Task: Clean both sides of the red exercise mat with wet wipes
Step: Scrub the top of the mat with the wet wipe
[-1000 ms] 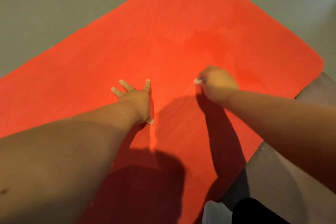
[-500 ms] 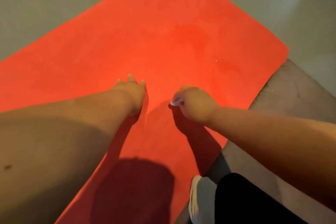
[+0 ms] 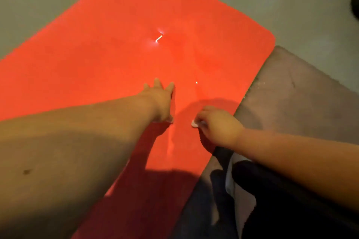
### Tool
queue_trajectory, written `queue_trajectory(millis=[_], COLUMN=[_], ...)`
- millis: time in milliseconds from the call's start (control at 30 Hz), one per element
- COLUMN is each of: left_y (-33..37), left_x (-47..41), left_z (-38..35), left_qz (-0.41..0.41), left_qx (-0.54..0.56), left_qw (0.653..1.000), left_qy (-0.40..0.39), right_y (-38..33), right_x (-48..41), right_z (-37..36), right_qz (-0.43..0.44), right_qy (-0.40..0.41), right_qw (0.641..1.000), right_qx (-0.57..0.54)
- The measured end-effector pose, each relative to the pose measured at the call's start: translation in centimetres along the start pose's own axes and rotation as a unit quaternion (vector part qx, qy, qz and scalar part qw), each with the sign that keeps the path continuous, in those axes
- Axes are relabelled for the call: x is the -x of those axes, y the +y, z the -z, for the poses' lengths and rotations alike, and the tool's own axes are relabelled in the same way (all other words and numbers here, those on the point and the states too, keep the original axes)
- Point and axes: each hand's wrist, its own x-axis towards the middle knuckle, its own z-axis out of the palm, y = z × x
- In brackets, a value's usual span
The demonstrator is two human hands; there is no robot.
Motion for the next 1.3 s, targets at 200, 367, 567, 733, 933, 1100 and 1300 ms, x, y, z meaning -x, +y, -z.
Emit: queue_trajectory(millis=[200, 367, 567, 733, 933, 1100, 1300], left_y=[2.1, 2.1, 2.3, 1.8, 1.3, 1.5, 1.4], left_x=[-1.1, -1.7, -1.7, -1.7, -1.8, -2.1, -2.4], left_z=[-1.9, -1.2, -1.1, -1.7, -2.2, -1.9, -2.1], left_qz=[0.096, 0.109, 0.096, 0.093, 0.095, 0.09, 0.092], left_qx=[0.065, 0.056, 0.038, 0.046, 0.078, 0.058, 0.063], left_qw=[0.993, 0.992, 0.995, 0.995, 0.992, 0.994, 0.994], left_qy=[-0.031, -0.022, -0.011, -0.005, -0.003, -0.004, 0.001], right_y=[7.3, 9.5, -0.8, 6.1, 6.2, 1.0, 8.6], right_x=[1.7, -1.6, 1.6, -2.3, -4.4, -0.8, -2.8], right_z=[2.8, 3.7, -1.3, 3.2, 4.5, 0.7, 4.3], right_qz=[0.027, -0.2, 0.095, -0.009, -0.131, 0.099, -0.114], right_qy=[-0.04, 0.126, -0.086, 0.034, 0.025, -0.057, 0.075], right_qw=[0.998, 0.972, 0.991, 0.999, 0.989, 0.992, 0.99], right_qx=[0.042, -0.007, -0.031, -0.004, 0.057, 0.045, 0.018])
